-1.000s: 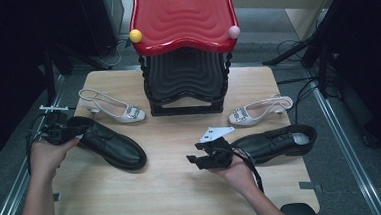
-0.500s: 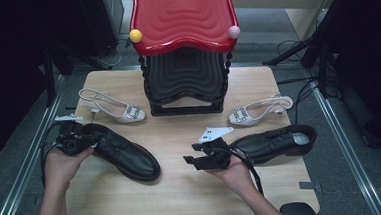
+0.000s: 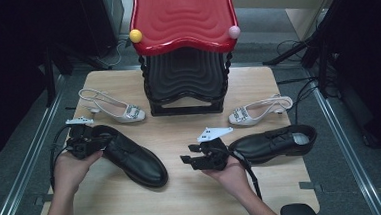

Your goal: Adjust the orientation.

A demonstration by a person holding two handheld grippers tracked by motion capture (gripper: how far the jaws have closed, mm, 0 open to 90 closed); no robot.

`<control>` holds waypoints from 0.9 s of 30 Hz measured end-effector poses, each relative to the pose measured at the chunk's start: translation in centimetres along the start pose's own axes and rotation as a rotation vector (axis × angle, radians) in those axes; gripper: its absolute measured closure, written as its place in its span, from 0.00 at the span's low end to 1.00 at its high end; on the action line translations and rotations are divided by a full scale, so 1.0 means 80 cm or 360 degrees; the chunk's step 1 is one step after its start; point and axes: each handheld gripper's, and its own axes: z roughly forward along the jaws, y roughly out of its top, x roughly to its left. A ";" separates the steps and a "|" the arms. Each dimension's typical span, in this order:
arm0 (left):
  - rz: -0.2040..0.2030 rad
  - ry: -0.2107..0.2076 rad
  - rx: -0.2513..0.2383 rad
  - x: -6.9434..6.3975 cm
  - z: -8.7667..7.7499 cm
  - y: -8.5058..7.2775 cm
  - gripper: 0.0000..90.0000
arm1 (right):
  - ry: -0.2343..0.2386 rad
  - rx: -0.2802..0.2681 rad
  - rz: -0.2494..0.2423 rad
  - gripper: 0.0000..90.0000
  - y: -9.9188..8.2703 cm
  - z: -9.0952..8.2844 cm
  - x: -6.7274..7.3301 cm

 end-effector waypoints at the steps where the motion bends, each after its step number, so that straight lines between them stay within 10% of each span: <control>1: 0.0016 -0.0004 0.0014 -0.003 0.004 0.000 1.00 | -0.0001 0.0003 -0.0003 0.57 0.000 0.000 0.001; 27: 0.0187 -0.0214 0.0087 -0.067 0.054 0.013 1.00 | 0.0002 -0.0036 0.0013 0.97 -0.009 -0.013 0.021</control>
